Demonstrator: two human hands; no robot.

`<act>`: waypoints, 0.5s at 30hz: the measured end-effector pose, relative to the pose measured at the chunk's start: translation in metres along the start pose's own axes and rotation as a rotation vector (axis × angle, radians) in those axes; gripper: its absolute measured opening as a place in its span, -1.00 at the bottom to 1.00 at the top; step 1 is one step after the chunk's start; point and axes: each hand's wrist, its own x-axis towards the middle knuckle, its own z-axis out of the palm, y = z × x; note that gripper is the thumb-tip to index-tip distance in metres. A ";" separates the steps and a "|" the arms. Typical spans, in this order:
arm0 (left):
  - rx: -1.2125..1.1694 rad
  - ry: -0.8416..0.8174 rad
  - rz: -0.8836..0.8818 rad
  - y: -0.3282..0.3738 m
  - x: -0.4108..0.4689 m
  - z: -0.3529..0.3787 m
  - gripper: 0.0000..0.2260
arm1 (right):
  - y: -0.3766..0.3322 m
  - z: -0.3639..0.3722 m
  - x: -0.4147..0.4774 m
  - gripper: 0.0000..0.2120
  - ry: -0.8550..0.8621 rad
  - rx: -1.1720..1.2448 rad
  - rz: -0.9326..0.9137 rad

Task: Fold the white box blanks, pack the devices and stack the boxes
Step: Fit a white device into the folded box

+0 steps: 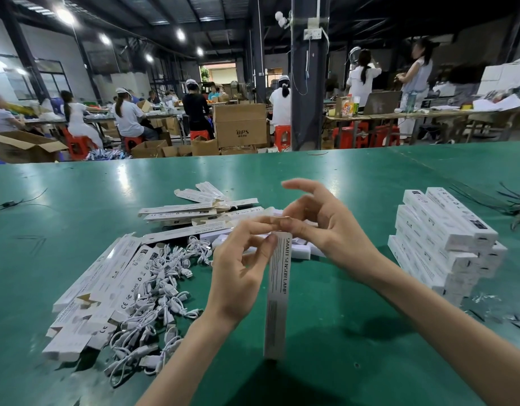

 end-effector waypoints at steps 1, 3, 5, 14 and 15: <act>0.009 -0.004 0.002 0.000 0.000 0.000 -0.88 | 0.000 -0.002 0.000 -0.67 -0.029 -0.025 0.013; 0.018 0.000 0.007 -0.001 -0.001 0.001 -0.88 | -0.001 -0.005 -0.002 -0.81 -0.075 -0.016 0.068; 0.000 0.022 0.008 -0.001 -0.001 0.001 -0.89 | 0.000 -0.004 -0.003 -0.85 -0.073 0.030 0.108; -0.005 0.050 0.016 0.005 -0.003 0.005 -0.79 | -0.016 -0.003 0.000 -0.81 0.011 0.053 0.108; -0.004 0.048 0.014 0.004 -0.004 0.005 -0.81 | -0.017 -0.003 0.000 -0.79 0.012 0.057 0.123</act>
